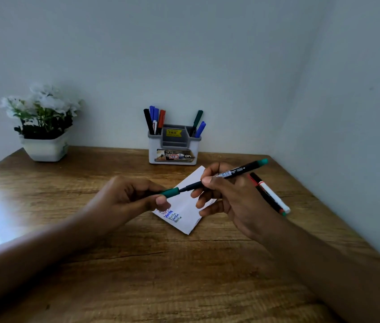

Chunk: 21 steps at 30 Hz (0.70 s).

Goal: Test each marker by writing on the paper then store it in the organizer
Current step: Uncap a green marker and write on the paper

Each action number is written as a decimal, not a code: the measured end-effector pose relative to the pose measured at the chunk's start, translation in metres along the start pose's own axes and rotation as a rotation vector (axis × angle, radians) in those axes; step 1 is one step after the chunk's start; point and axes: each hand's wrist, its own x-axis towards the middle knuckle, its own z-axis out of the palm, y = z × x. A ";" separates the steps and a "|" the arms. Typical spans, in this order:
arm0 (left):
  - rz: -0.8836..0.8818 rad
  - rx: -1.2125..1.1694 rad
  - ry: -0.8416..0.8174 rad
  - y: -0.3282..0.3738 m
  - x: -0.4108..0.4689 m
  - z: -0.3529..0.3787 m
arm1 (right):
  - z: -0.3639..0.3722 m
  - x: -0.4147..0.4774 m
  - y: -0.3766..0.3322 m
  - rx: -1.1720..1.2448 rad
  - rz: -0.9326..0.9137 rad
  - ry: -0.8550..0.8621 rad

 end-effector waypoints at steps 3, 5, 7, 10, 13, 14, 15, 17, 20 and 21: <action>0.002 -0.056 -0.012 0.005 0.000 0.005 | 0.004 -0.003 0.001 -0.076 -0.009 -0.033; 0.002 -0.146 -0.032 0.010 0.000 0.010 | 0.008 -0.005 0.002 -0.159 -0.049 -0.050; -0.018 -0.209 -0.033 0.017 0.003 0.015 | 0.011 -0.006 0.003 -0.195 -0.097 -0.027; -0.072 -0.267 0.018 0.027 0.007 0.019 | 0.012 -0.006 0.001 -0.166 -0.139 0.012; -0.107 -0.319 0.051 0.032 0.010 0.021 | 0.013 -0.007 -0.004 -0.114 -0.145 0.002; -0.115 -0.326 0.062 0.033 0.010 0.022 | 0.014 -0.007 -0.005 -0.106 -0.143 0.002; -0.124 -0.330 0.075 0.034 0.011 0.024 | 0.014 -0.007 -0.005 -0.104 -0.135 0.009; -0.132 -0.320 0.103 0.036 0.012 0.028 | 0.012 -0.005 -0.002 -0.115 -0.098 0.041; -0.113 -0.257 0.138 0.041 0.016 0.027 | 0.008 -0.003 -0.003 -0.129 -0.063 0.089; -0.108 -0.244 0.162 0.041 0.018 0.025 | 0.006 -0.002 -0.006 -0.129 -0.073 0.117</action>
